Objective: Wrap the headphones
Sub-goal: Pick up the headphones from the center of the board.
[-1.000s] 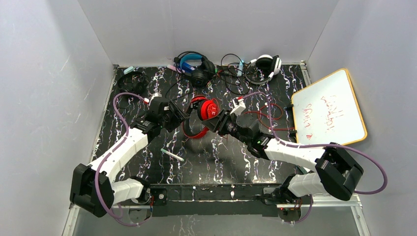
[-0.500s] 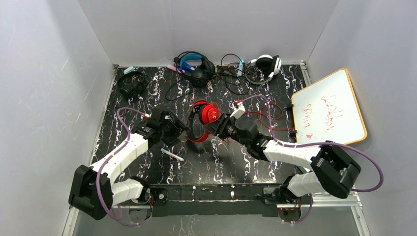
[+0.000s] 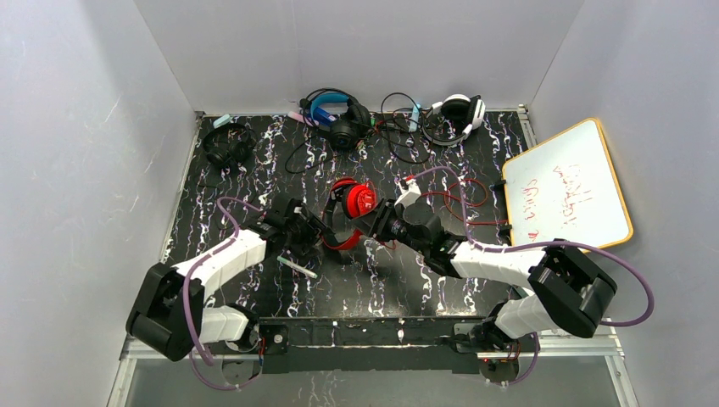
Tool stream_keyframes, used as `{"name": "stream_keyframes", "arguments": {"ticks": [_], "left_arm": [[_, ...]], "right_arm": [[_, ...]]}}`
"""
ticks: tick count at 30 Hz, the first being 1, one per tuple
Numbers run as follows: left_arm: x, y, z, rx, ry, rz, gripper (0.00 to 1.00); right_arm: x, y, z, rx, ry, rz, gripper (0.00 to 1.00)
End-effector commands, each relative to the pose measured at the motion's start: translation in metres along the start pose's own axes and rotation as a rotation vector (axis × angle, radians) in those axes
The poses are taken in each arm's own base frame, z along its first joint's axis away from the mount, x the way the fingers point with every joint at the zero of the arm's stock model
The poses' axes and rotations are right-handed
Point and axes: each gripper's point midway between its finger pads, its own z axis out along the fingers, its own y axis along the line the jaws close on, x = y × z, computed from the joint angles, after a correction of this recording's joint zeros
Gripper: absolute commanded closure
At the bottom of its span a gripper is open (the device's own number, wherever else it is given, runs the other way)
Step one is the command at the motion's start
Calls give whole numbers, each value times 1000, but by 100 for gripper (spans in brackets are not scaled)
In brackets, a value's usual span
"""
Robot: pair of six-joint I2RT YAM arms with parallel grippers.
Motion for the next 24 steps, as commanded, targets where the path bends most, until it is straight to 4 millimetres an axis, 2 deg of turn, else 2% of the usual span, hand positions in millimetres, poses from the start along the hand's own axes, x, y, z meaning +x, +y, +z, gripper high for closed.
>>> {"name": "stream_keyframes", "arguments": {"ticks": [1,8,16,20,24], "left_arm": [[7,0,8,3,23,-31,35],[15,-1,17,1,51,-54,40],[18,17,33,-50,50,-69,49],[19,19,39,-54,52,-64,51],[14,15,38,-47,27,-48,66]], "right_arm": [[-27,39,-4,-140,-96,-4,90],[-29,47,-5,-168,-95,-10,90],[-26,48,-7,-181,-86,-5,90],[-25,48,-7,-186,-79,-4,90],[-22,46,-9,-183,-74,-2,90]]}}
